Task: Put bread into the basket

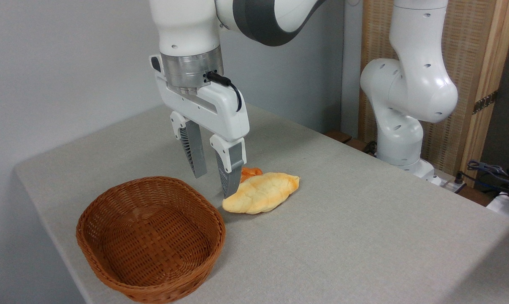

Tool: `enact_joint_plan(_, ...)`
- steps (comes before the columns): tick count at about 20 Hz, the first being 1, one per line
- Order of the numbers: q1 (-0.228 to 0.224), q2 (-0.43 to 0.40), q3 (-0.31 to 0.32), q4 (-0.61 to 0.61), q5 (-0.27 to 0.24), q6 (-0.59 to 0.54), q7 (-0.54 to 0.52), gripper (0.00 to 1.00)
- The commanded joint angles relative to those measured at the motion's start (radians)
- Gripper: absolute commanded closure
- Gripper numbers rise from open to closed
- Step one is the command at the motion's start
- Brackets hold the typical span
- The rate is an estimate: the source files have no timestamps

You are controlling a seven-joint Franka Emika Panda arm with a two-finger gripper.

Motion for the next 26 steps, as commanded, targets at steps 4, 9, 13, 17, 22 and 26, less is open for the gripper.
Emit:
enact_joint_plan(4,0.000,-0.008,0.008,0.007,0.007,-0.018,0.025,0.00)
enact_joint_plan(9,0.000,-0.010,0.008,0.007,0.007,-0.018,0.025,0.00)
enact_joint_plan(13,0.000,-0.011,0.008,0.007,0.007,-0.018,0.025,0.00)
enact_joint_plan(17,-0.001,-0.017,0.031,0.007,0.006,-0.018,0.025,0.00)
enact_joint_plan(22,-0.001,-0.020,0.037,0.007,0.006,-0.018,0.022,0.00)
enact_joint_plan(26,-0.001,-0.031,0.045,0.007,0.006,-0.034,0.025,0.00)
